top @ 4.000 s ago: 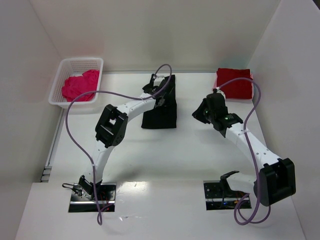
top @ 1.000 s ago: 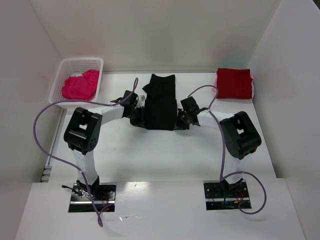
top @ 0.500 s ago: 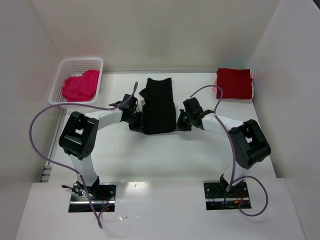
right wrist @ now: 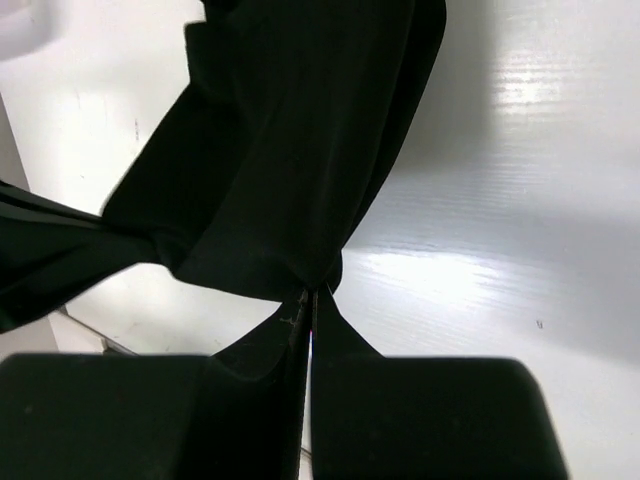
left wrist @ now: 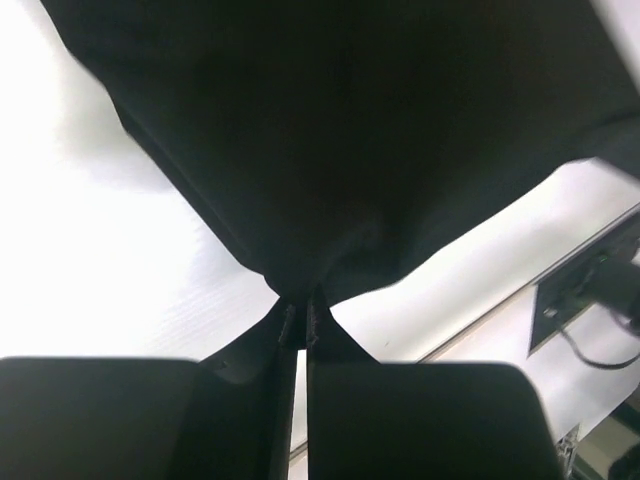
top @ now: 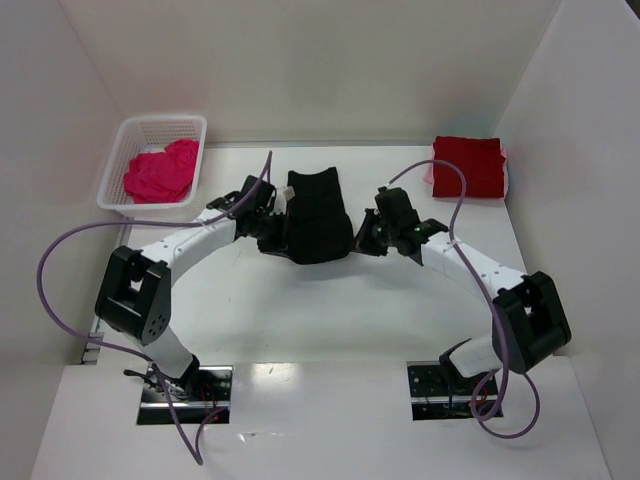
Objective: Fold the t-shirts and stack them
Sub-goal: Grab one side of the 2/3 rectangular tshirt with both arms, then fold the long partially folded tshirt into a neat square
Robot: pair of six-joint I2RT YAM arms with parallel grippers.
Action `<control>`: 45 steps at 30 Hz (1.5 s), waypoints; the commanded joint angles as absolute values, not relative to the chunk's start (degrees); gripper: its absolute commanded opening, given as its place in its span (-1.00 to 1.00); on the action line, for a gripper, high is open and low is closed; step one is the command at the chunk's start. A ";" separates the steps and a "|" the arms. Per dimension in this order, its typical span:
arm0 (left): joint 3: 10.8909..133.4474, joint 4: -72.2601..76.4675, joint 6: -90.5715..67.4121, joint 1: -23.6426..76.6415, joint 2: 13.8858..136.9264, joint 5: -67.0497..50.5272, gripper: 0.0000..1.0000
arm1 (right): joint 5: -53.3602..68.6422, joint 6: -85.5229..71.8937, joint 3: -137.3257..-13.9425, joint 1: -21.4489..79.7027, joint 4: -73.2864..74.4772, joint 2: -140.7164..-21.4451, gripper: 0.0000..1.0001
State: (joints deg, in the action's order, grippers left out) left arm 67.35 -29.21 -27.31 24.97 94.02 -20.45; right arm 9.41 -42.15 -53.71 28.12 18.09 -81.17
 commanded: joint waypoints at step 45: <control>138.41 -28.21 -22.50 8.61 141.58 -21.18 -0.93 | 2.55 -31.64 -111.00 18.54 10.37 -128.22 -0.91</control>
State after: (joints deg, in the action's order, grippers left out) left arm 132.84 -30.63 -22.65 9.54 139.20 -22.44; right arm 4.71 -33.61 -106.28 19.70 14.50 -125.34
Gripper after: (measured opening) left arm 0.063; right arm 0.046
